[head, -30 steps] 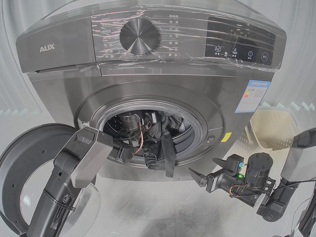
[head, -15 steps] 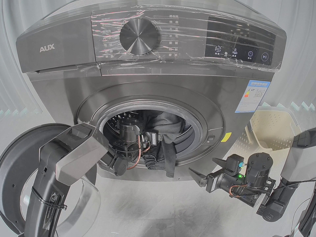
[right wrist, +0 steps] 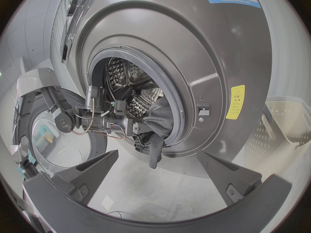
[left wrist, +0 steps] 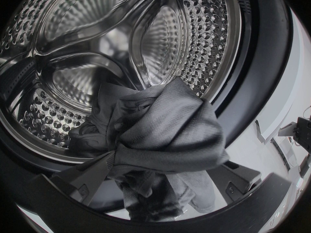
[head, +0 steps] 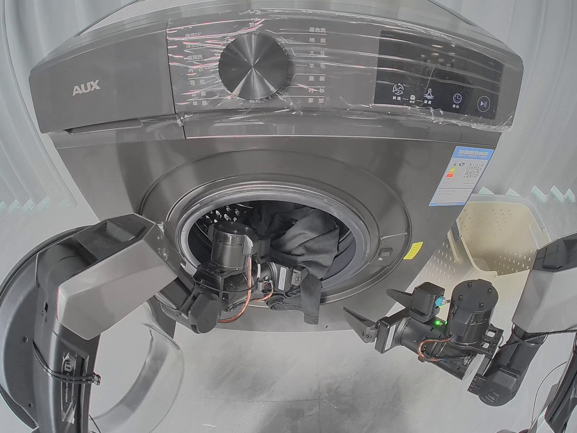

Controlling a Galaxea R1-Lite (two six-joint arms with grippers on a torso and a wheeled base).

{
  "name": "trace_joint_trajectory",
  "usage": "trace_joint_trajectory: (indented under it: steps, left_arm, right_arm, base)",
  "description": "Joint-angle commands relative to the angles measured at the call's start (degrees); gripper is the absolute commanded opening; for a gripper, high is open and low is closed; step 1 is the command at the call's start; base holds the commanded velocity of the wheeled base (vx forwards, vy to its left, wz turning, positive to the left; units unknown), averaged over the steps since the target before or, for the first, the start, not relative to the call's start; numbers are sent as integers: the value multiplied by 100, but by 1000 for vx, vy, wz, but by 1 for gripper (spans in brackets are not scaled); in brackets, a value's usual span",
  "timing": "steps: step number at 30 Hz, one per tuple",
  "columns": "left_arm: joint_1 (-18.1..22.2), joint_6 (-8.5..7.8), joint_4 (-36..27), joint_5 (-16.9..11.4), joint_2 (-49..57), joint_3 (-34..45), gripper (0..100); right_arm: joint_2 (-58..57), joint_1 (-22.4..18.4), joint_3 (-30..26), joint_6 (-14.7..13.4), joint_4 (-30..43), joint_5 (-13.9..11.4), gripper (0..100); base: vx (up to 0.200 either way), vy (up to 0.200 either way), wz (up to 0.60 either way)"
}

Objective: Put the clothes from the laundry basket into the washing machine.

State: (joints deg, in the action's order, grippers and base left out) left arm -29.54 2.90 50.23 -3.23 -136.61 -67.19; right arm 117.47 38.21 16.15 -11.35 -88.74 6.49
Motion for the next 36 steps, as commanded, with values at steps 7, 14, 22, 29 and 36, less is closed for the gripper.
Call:
trace_joint_trajectory:
  steps: [7,14,22,29,36]
  left_arm:
    - [-78,-97,5,-345,521,629,100]
    - [-184,9,462,-626,345,330,100]
    - [-184,35,743,-503,-367,-523,100]
    - [-140,9,761,-99,-955,-1050,100]
    - [-87,9,813,218,-1245,-1788,0]
  right_arm:
    - [13,11,2,1,-3,2,100]
    - [13,11,2,1,-3,2,100]
    - [30,11,2,1,-3,2,100]
    - [30,11,11,1,-3,2,100]
    - [30,11,20,1,-3,2,100]
  base:
    - [0,0,0]
    - [0,0,0]
    - [0,0,0]
    - [0,0,0]
    - [0,0,0]
